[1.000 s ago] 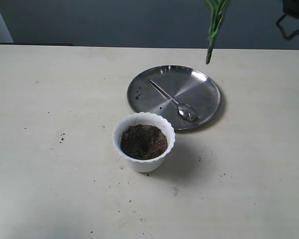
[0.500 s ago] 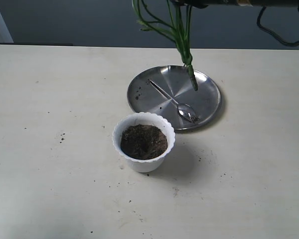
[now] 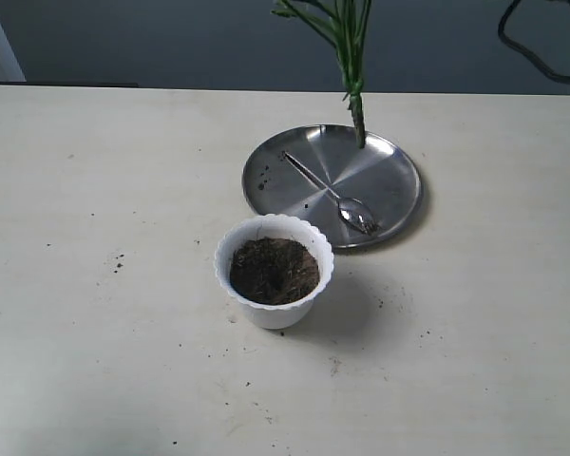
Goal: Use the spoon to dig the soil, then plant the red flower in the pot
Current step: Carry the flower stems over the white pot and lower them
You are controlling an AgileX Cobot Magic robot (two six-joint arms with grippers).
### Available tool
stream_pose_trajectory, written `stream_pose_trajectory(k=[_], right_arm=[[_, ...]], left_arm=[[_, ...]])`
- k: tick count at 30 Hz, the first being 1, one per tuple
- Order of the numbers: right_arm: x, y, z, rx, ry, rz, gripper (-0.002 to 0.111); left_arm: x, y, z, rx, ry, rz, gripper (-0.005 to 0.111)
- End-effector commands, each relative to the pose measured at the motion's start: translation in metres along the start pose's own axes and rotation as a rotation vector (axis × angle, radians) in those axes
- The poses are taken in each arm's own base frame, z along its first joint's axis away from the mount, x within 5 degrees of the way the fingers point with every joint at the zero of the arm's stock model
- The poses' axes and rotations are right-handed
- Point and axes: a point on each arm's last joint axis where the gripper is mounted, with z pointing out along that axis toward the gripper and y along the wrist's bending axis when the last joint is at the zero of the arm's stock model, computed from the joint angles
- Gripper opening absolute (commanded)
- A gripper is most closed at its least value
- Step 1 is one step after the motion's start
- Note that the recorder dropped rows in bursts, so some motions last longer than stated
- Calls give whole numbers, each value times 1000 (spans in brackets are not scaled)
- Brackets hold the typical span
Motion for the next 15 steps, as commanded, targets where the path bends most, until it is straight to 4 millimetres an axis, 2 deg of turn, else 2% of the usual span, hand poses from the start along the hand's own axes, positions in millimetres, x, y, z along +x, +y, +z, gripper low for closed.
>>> stream_pose_trajectory(k=[1, 3, 6, 11, 15], right_arm=[[5, 16, -6, -144, -120, -183, 0], [24, 17, -7, -89, -151, -312, 0], [48, 18, -9, -17, -177, -398, 0], [73, 22, -19, -16, -420, -221, 0], [91, 15, -10, -67, -365, 1, 0]], left_arm=[[-2, 0, -1, 7, -15, -9, 0], [-2, 0, -1, 7, -15, -9, 0], [-2, 0, -1, 7, -15, -9, 0], [-2, 0, -1, 7, -15, -9, 0], [-2, 0, -1, 7, -15, -9, 0]])
